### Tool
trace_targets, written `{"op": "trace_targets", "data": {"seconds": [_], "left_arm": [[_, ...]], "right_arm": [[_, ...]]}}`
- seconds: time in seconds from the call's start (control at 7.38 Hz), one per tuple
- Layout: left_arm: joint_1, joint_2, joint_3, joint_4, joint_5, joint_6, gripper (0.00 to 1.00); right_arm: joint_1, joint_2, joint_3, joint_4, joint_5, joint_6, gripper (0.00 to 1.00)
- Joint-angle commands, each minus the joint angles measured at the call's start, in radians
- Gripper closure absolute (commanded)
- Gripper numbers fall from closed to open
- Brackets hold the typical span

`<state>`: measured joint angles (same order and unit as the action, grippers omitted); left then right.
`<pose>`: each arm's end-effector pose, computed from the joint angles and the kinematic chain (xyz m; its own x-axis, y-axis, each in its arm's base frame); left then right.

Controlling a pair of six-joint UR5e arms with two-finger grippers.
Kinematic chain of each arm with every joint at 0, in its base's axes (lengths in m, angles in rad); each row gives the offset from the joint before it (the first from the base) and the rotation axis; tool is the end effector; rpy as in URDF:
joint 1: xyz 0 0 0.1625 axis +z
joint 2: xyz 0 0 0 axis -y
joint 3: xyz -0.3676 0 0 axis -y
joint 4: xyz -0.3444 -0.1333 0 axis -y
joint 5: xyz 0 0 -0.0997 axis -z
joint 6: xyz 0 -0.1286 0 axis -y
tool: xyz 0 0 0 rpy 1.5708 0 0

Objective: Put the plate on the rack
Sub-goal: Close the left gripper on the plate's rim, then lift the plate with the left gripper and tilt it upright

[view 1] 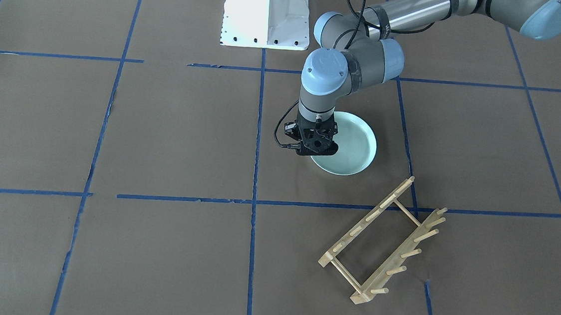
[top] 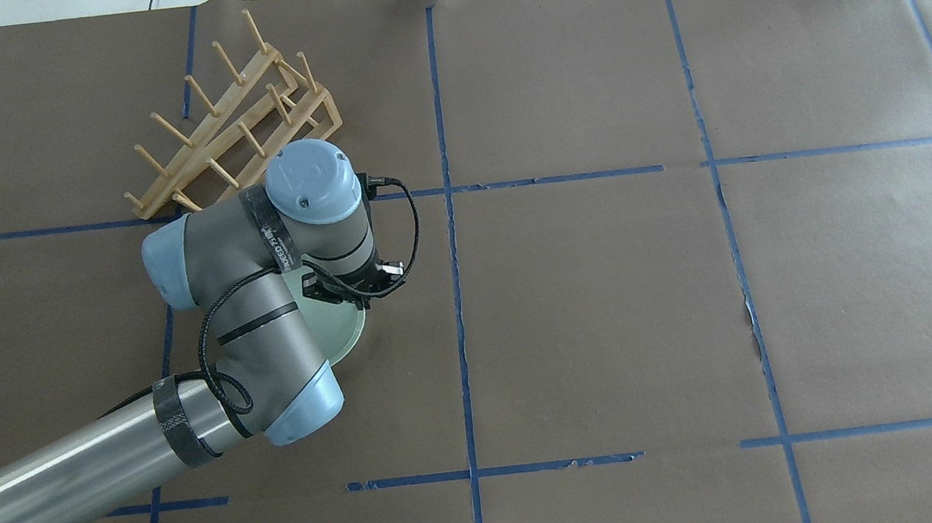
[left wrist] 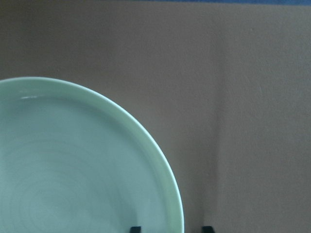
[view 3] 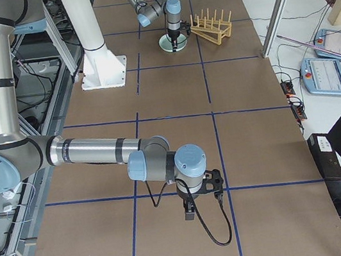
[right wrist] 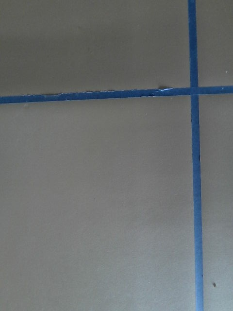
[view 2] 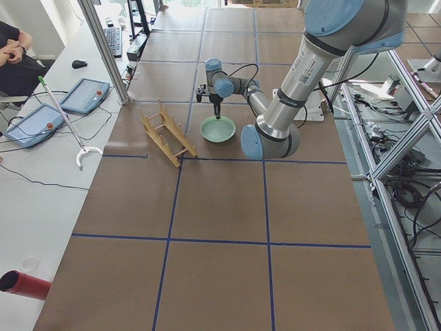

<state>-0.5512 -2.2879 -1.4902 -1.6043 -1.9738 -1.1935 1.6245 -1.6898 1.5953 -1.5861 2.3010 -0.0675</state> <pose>0.5275 -0.4216 0.2657 0.7218 -0.0459 -0.6906 0.0090 0.9983 -0.0570 0.0683 -0.3847 0.6662 0.7420 0.0458 0.6689 -0.0033 0.9979 -0.0646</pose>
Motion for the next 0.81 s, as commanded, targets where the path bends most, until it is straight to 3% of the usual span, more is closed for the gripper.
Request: {"op": "trace_targets", "data": {"seconds": [0.0, 0.14, 0.27, 0.54, 0.68], "left_arm": [[-0.083, -0.002, -0.097, -0.006, -0.01, -0.073, 1.0], [-0.155, 0.002, -0.217, -0.012, -0.01, -0.139, 1.0], [-0.218, 0.004, -0.279, -0.099, -0.01, -0.255, 1.0], [-0.31, 0.094, -0.28, -0.573, -0.004, -0.519, 1.0], [-0.347, 0.126, -0.269, -0.726, 0.009, -0.596, 1.0]], "right_arm": [[0.0, -0.001, 0.0, 0.0, 0.0, 0.0, 0.0], [0.0, -0.001, 0.0, 0.0, 0.0, 0.0, 0.0], [0.0, -0.001, 0.0, 0.0, 0.0, 0.0, 0.0], [0.0, 0.001, 0.0, 0.0, 0.0, 0.0, 0.0], [0.0, 0.001, 0.0, 0.0, 0.0, 0.0, 0.0]]}}
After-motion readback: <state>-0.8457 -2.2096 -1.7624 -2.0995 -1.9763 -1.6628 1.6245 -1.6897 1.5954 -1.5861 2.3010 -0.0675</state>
